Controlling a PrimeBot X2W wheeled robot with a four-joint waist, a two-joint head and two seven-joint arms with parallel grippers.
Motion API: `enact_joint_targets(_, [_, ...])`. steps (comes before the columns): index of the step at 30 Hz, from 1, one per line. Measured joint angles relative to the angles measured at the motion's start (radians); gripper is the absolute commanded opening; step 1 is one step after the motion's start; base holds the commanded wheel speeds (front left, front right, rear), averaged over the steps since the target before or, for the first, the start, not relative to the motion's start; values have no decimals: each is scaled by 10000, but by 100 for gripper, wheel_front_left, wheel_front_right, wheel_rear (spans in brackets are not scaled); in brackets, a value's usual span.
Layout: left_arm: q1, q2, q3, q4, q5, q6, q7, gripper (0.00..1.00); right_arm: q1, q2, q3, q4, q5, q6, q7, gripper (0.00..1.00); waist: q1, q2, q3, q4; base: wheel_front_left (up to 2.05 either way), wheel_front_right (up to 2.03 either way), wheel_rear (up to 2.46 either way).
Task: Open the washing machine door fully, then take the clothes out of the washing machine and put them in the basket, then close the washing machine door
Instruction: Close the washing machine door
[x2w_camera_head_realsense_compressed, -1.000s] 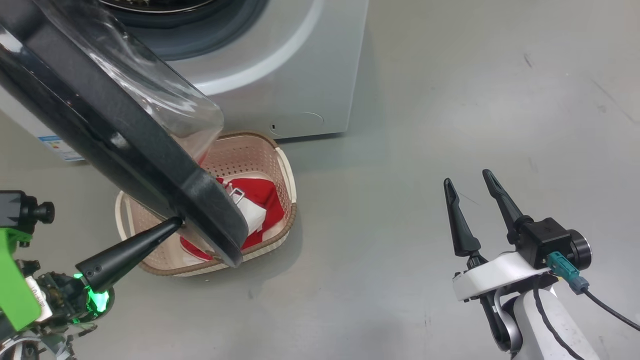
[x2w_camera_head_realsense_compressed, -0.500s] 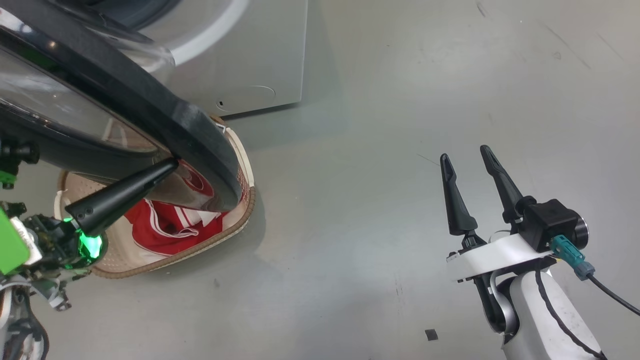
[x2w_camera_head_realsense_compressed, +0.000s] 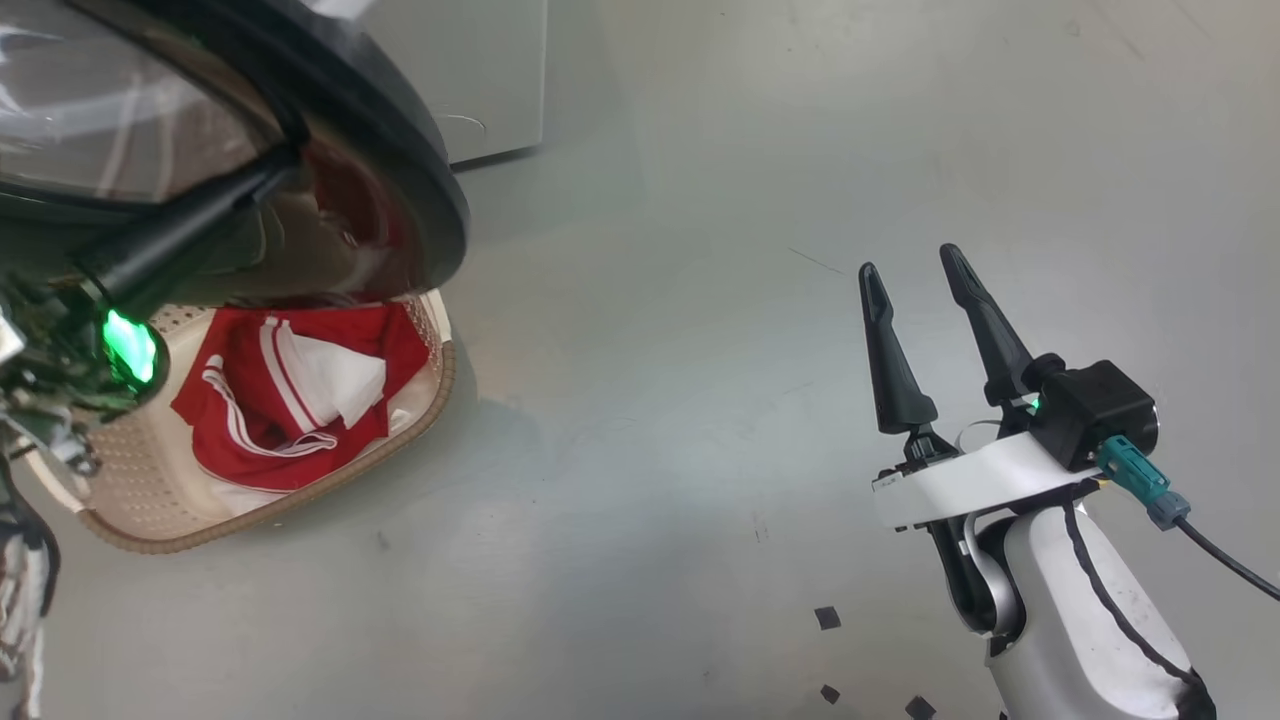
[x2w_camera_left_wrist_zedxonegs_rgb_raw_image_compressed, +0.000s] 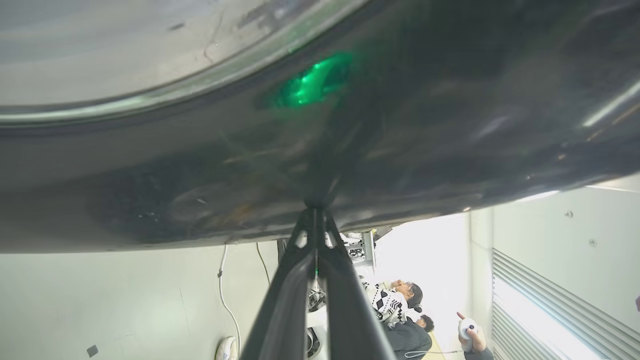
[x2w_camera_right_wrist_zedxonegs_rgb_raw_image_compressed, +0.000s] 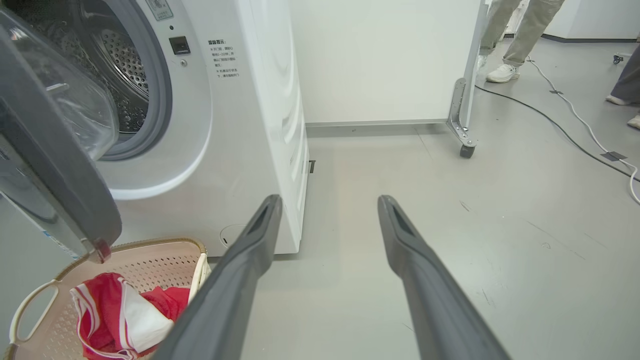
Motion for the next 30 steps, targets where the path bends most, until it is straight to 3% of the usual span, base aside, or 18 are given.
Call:
enact_joint_targets(12, [-1857,-117,90,1346,169,407,-619,0,-330,2,188,-113,180,-251,0,100,0,0,501,-526,0,0,0])
enact_joint_targets(30, [-2914,-272,-52,2713,426,418,-1003,0,-458,13,322,-61,278,-366,0,100,0,0,465,-686,0,0,0])
